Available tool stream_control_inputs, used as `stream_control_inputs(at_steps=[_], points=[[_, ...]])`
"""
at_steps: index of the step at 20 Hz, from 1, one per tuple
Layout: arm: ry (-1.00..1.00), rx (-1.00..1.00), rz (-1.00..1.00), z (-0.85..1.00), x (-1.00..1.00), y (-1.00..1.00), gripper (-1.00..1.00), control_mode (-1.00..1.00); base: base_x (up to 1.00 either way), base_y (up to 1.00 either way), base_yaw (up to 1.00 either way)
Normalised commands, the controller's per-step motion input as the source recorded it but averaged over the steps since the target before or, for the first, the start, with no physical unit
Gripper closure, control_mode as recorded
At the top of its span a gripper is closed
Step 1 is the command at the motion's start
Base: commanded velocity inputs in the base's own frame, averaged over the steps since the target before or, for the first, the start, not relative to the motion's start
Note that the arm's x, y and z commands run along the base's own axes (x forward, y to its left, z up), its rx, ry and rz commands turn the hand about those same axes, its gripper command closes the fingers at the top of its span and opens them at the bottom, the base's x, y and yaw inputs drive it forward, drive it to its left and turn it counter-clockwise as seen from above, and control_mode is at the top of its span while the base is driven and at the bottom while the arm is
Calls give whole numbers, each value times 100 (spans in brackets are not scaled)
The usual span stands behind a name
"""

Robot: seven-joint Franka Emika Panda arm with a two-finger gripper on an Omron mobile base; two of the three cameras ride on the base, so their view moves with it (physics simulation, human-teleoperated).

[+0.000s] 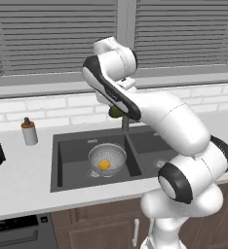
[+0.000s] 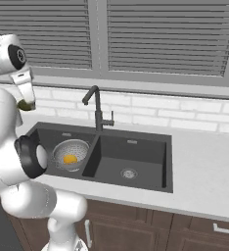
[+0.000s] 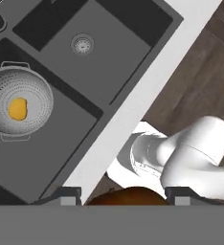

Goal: Put the colander in the sink, put the mango, mango in the colander, and turn on the sink faucet and pour water over the colander.

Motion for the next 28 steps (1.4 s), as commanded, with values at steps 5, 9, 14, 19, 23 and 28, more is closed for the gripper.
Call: stream_control_inputs(at_steps=[5, 9, 14, 19, 23, 28], points=[[0, 0, 21, -24, 40, 0, 100, -100, 0, 0, 0], [1, 0, 21, -27, 49, 23, 100, -100, 0, 0, 0], [0, -2, 18, -36, 55, 50, 100, -100, 0, 0, 0], [0, -2, 19, -62, 41, 31, 100, -100, 0, 0, 0], [0, -2, 19, -74, 45, 16, 100, -100, 0, 0, 0], [2, 0, 18, -72, 41, 5, 100, -100, 0, 0, 0]])
